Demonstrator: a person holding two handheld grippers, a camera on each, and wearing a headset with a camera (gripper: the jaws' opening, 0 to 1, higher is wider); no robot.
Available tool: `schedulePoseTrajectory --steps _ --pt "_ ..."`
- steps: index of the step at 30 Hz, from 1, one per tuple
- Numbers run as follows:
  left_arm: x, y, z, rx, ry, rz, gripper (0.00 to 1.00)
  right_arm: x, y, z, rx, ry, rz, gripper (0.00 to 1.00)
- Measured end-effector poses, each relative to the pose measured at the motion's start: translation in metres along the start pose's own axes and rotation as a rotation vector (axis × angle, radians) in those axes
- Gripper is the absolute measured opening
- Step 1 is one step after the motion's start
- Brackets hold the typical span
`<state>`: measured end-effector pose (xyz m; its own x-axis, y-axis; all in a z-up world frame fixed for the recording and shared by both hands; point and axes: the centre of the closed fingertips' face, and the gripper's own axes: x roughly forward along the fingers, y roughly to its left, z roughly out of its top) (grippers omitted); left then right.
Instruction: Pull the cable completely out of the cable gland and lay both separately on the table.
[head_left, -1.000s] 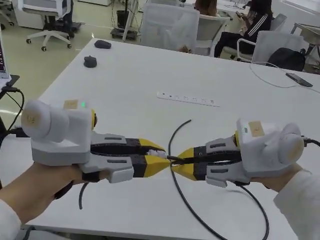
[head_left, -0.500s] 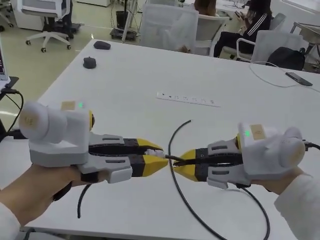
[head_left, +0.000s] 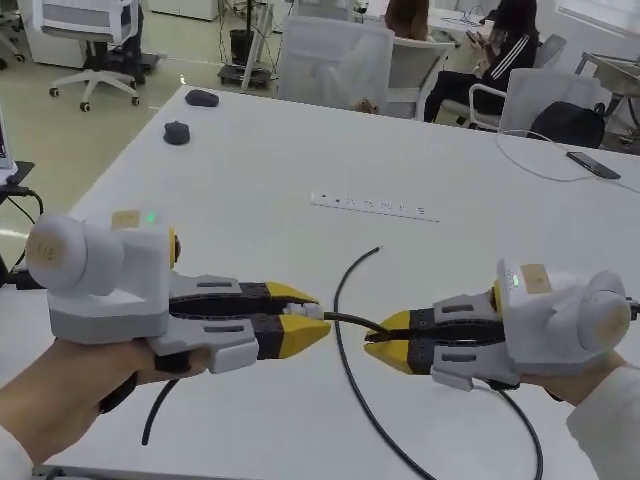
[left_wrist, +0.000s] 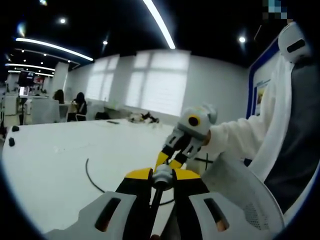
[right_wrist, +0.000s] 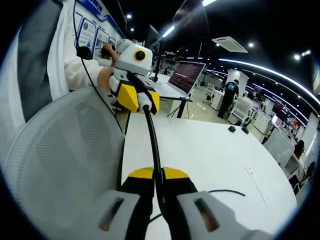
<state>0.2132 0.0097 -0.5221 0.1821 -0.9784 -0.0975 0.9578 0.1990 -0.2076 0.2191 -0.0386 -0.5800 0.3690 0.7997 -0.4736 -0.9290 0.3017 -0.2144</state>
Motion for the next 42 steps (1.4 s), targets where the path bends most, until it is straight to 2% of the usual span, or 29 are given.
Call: schedulePoseTrajectory --steps 6,13,27,33,38,42 --pt "0.000 0.000 -0.001 0.004 0.006 0.004 0.17 -0.003 -0.001 -0.009 0.016 0.015 -0.010 0.03" --pt "-0.003 0.004 0.003 -0.002 -0.011 0.021 0.17 -0.010 -0.003 -0.019 0.033 0.032 -0.024 0.03" --pt "-0.001 0.002 0.001 0.003 0.001 0.009 0.17 -0.010 -0.001 -0.023 0.048 0.038 -0.021 0.03" --pt "0.001 -0.003 0.000 0.007 0.005 -0.011 0.17 -0.008 -0.001 -0.026 0.089 0.058 -0.012 0.05" --pt "0.002 -0.004 -0.001 0.007 0.009 -0.021 0.17 -0.004 -0.005 -0.016 0.099 0.036 -0.028 0.14" --pt "0.003 -0.005 -0.002 0.008 0.012 -0.023 0.17 0.000 -0.004 0.000 0.061 0.015 -0.014 0.15"
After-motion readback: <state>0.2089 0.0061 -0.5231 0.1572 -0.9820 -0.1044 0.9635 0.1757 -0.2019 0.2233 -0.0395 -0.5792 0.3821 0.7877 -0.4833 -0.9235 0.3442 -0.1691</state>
